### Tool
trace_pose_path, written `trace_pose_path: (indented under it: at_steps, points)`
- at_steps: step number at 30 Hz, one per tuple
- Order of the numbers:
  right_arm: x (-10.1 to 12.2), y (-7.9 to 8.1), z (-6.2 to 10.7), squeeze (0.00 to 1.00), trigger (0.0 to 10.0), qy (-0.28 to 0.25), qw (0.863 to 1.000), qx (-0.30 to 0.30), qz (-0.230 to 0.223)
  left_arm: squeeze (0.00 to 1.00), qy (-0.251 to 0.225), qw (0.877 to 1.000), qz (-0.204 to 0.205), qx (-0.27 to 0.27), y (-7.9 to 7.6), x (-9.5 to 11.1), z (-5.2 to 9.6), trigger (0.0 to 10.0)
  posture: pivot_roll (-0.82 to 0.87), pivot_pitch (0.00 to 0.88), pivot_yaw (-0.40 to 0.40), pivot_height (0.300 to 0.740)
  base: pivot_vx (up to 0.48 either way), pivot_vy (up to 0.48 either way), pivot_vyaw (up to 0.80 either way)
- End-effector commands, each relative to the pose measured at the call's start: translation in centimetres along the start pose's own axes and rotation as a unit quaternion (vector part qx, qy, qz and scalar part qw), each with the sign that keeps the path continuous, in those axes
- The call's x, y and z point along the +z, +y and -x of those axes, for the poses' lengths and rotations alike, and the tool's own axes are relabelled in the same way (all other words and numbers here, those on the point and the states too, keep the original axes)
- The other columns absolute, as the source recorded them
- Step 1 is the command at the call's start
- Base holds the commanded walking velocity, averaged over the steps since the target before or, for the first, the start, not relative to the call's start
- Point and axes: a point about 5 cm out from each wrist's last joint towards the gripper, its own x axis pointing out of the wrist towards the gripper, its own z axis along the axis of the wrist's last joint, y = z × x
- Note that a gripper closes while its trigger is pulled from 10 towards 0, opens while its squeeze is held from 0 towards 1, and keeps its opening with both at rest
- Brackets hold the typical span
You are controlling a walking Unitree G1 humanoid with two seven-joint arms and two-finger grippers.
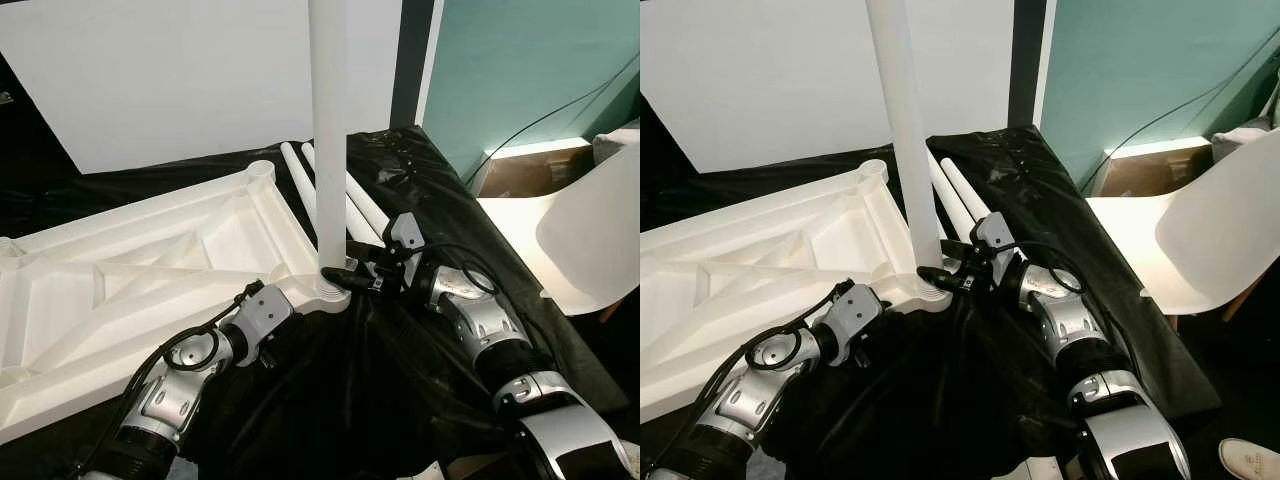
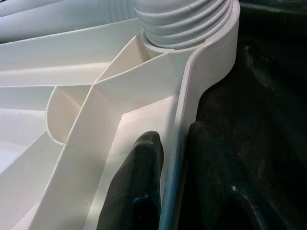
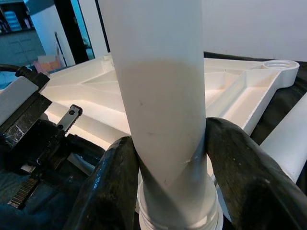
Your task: Building children table
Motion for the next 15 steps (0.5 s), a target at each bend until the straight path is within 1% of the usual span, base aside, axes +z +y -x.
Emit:
trace_pose_path:
  at_steps: [1, 3, 4, 5, 6, 7, 8, 11, 15]
  points:
    - [-1.2, 1.1, -0.7, 0.0, 0.0, -0.026, 0.995, -0.087, -0.03, 0.0, 0.042, 0.997, 0.018, -0.069, -2.3, -2.1, -0.3, 10.0, 0.05, 0.0, 0.031, 0.74, 0.0, 0.0, 0.0]
    - [-1.2, 1.1, -0.7, 0.0, 0.0, -0.026, 0.995, -0.087, -0.03, 0.0, 0.042, 0.997, 0.018, -0.069, -2.3, -2.1, -0.3, 10.0, 0.05, 0.0, 0.031, 0.74, 0.0, 0.0, 0.0]
    - [-1.0, 0.7, -0.4, 0.0, 0.0, -0.05, 0.981, -0.188, -0.013, 0.0, 0.042, 0.997, 0.018, -0.07, -2.3, -2.1, -0.3, 10.0, 0.05, 0.0, 0.033, 0.74, 0.0, 0.0, 0.0]
    - [-1.1, 0.3, 0.2, 0.0, 0.0, -0.058, 0.959, -0.278, -0.013, 0.0, 0.042, 0.996, 0.017, -0.07, -2.3, -2.1, -0.3, 10.0, 0.05, 0.0, 0.036, 0.74, 0.0, 0.0, 0.0]
    - [-1.1, 0.3, 0.2, 0.0, 0.0, -0.058, 0.959, -0.278, -0.013, 0.0, 0.042, 0.996, 0.017, -0.07, -2.3, -2.1, -0.3, 10.0, 0.05, 0.0, 0.036, 0.74, 0.0, 0.0, 0.0]
    - [-1.3, 0.5, 0.4, 0.0, 0.0, -0.06, 0.945, -0.321, -0.013, 0.0, 0.041, 0.996, 0.016, -0.071, -2.3, -2.0, -0.4, 10.0, 0.05, 0.0, 0.036, 0.74, 0.0, 0.0, 0.0]
    - [-1.5, 0.8, 0.4, 0.0, 0.0, -0.059, 0.94, -0.335, -0.016, 0.0, 0.04, 0.997, 0.016, -0.071, -2.2, -1.9, -0.4, 10.0, 0.05, 0.0, 0.037, 0.74, 0.0, 0.0, 0.0]
    - [-1.7, 1.2, 0.2, 0.0, 0.0, -0.056, 0.94, -0.335, -0.024, 0.0, 0.041, 0.997, 0.014, -0.071, -2.1, -1.8, -0.4, 10.0, 0.05, 0.0, 0.039, 0.74, 0.0, 0.0, 0.0]
    - [-1.8, 0.9, 0.4, 0.0, 0.0, -0.051, 0.935, -0.349, -0.023, 0.0, 0.041, 0.997, 0.013, -0.07, -2.0, -1.8, -0.3, 10.0, 0.05, 0.0, 0.037, 0.74, 0.0, 0.0, 0.0]
